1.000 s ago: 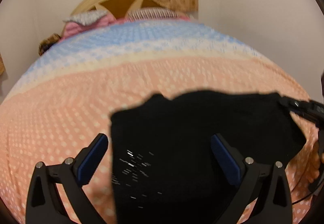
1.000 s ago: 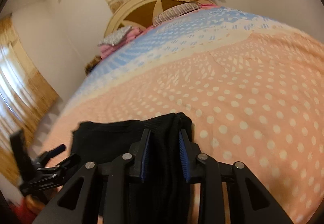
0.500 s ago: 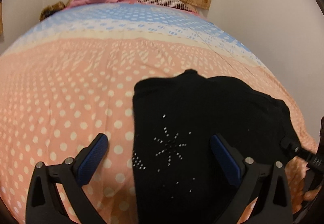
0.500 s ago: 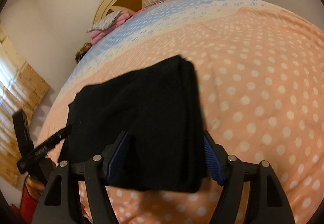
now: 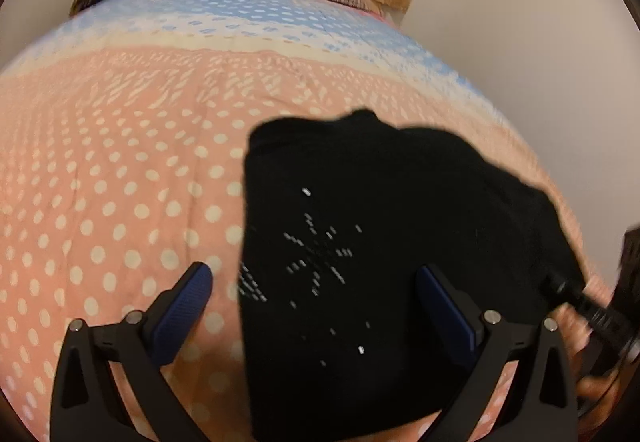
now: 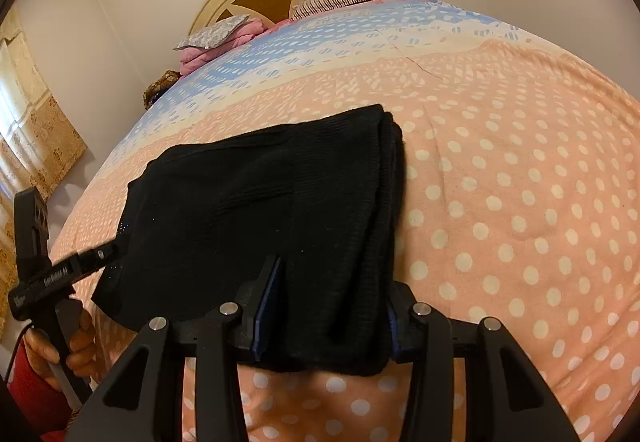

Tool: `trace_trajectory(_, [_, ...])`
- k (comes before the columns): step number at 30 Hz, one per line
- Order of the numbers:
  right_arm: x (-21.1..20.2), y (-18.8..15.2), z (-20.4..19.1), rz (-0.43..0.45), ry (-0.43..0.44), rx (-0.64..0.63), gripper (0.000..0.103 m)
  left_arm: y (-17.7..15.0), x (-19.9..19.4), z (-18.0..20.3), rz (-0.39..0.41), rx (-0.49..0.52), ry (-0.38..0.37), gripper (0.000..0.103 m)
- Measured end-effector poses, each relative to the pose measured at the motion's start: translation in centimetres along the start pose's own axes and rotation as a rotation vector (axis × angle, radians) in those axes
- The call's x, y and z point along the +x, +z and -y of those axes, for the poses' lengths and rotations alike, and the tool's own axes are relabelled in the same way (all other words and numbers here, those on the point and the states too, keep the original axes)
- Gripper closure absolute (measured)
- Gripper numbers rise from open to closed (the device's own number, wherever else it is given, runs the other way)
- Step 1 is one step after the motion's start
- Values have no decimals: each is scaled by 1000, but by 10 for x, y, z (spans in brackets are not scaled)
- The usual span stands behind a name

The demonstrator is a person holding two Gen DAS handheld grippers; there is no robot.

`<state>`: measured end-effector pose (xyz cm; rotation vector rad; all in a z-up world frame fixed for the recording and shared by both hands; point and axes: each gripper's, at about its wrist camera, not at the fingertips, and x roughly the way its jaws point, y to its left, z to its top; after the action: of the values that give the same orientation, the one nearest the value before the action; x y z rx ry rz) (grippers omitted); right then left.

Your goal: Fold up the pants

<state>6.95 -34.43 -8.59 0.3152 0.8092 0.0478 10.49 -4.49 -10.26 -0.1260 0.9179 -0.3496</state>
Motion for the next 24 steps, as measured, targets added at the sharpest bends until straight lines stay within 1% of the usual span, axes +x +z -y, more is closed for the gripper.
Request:
trace_trajectory(2, [-1, 1, 0, 0, 1, 4, 57, -1, -3, 5, -1, 5, 1, 8])
trace_trajectory(3, [-1, 1, 1, 1, 2, 6, 57, -1, -5, 6, -2, 5, -10, 16])
trace_trajectory(4, [-1, 1, 1, 2, 3, 8, 57, -1, -6, 8, -1, 14, -7, 22])
trace_trajectory(5, [-1, 1, 1, 3, 2, 9, 58, -2, -7, 10, 4, 30, 5, 26])
trace_trajectory(6, [-1, 1, 1, 4, 1, 8, 58, -1, -8, 11, 11, 41, 16, 33])
trace_trajectory(8, [-2, 0, 0, 8, -3, 6, 58, 0, -9, 13, 19, 49, 24, 41])
trace_trajectory(9, [-3, 0, 0, 11, -4, 4, 58, 1, -11, 14, 21, 51, 14, 57])
trace_trajectory(10, [-3, 0, -1, 14, -7, 1, 58, 2, -12, 15, 24, 50, 15, 64])
trace_trajectory(11, [-3, -1, -2, 17, -11, -1, 58, 3, -15, 16, 29, 53, 25, 67])
trace_trajectory(12, [-4, -1, -3, 20, -17, -7, 58, 3, -16, 18, 33, 65, 38, 72])
trace_trajectory(13, [-4, -2, -5, 26, -26, -14, 58, 4, -17, 20, 35, 76, 50, 74])
trace_trajectory(16, [-5, -3, -12, 41, -59, -46, 58, 4, -16, 21, 34, 80, 61, 75])
trace_trajectory(18, [-5, -4, -17, 48, -82, -68, 58, 4, -14, 23, 33, 91, 74, 75])
trace_trajectory(20, [-4, -4, -18, 49, -93, -79, 58, 5, -13, 25, 23, 95, 79, 73])
trace_trajectory(21, [-4, -3, -17, 47, -91, -75, 58, 6, -12, 24, 17, 86, 72, 67])
trace_trajectory(22, [-4, -3, -15, 45, -86, -67, 58, 7, -9, 25, 12, 74, 64, 58])
trace_trajectory(24, [-3, -2, -15, 43, -84, -63, 58, 6, -6, 23, 6, 46, 50, 52])
